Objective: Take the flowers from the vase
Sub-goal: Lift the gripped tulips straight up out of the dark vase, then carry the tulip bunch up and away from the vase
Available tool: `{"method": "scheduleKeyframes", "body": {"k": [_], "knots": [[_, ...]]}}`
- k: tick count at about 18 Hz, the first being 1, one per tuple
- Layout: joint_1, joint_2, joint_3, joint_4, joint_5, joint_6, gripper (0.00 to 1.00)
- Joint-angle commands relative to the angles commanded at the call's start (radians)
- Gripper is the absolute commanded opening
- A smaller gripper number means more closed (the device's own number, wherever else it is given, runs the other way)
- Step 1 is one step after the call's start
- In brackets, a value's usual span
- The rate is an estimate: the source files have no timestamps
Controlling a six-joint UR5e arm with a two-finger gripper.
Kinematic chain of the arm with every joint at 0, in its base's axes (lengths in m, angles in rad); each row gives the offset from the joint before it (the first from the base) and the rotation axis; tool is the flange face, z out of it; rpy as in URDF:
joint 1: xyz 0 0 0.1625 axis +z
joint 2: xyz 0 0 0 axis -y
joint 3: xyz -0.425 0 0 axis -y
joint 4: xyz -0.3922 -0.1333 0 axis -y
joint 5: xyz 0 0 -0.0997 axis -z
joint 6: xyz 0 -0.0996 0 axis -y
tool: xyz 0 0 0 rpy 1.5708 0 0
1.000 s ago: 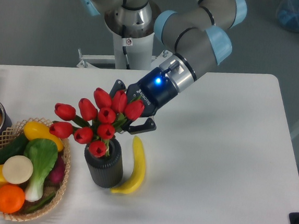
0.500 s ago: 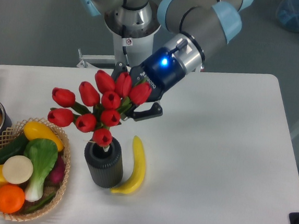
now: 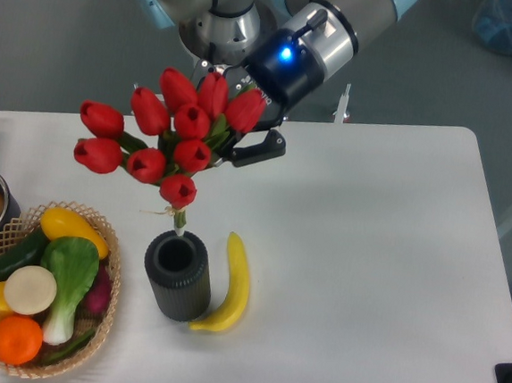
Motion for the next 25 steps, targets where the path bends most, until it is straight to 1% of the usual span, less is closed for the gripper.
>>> {"method": "scheduleKeyframes", "body": {"k": [3, 5, 9, 10, 14, 16, 19, 25], "knots": [[0.081, -0.009, 0.003, -0.002, 0.000, 0.000, 0.35], [0.146, -0.012, -0.009, -0.002, 0.009, 0.003, 0.35], [0.253, -0.017, -0.015, -0.002, 0.017, 0.050, 0.35], [0.267, -0.021, -0.015, -0.002, 0.017, 0.070, 0.35], [0.299, -0.074, -0.021, -0.002, 0.021, 0.136, 0.33], [0.319, -0.077, -0.035, -0.002, 0.021, 0.178, 0.33], [0.336, -0.087, -0.052, -0.002, 0.021, 0.184, 0.33], [0.373, -0.077, -0.080, 0.000, 0.021, 0.190, 0.33]]}}
